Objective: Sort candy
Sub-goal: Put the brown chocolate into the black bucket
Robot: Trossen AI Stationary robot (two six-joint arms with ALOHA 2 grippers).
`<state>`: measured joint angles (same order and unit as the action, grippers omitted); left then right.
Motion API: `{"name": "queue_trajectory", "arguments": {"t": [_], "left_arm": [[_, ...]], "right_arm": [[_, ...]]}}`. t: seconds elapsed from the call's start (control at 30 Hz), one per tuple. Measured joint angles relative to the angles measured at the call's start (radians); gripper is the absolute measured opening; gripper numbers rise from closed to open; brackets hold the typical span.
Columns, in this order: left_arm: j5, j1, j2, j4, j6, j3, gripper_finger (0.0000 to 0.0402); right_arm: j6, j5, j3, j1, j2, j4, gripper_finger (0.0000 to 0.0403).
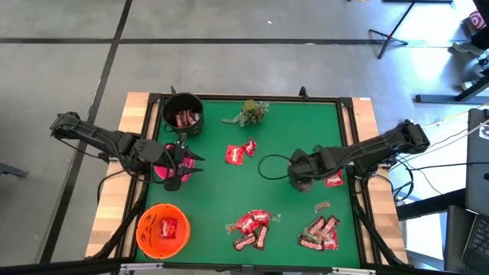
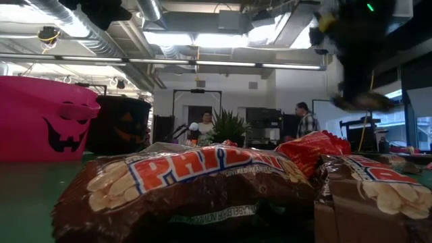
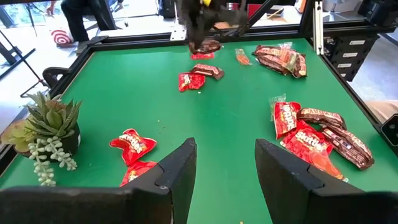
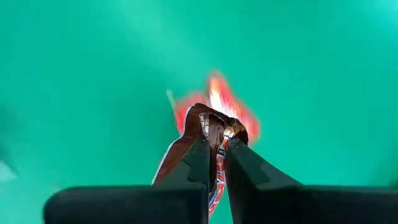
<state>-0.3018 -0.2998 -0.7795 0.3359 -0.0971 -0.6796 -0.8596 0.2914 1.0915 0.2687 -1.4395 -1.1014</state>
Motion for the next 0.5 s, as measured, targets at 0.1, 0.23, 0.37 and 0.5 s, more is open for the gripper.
{"name": "queue_trajectory", "arguments": {"t": [0.1,0.23,0.37,0.5], "left_arm": [[-0.008,0.000,0.000,-0.019,0.003,0.000,0.0153],[-0.051,0.004,-0.001,-0.115,0.006,0.000,0.0153],[-0.043,0.027,-0.027,-0.228,0.076,0.000,0.0161],[-0.005,0.072,-0.085,-0.332,0.090,0.000,0.0186]], "right_arm": [[0.111,0.121,0.091,0.000,0.000,0.091,0.0025],[0.305,0.230,0.178,-0.001,0.000,0.293,0.0038],[0.523,0.238,0.200,-0.010,0.000,0.566,0.0037],[0.659,0.221,0.200,-0.036,-0.001,0.779,0.0031]]}}
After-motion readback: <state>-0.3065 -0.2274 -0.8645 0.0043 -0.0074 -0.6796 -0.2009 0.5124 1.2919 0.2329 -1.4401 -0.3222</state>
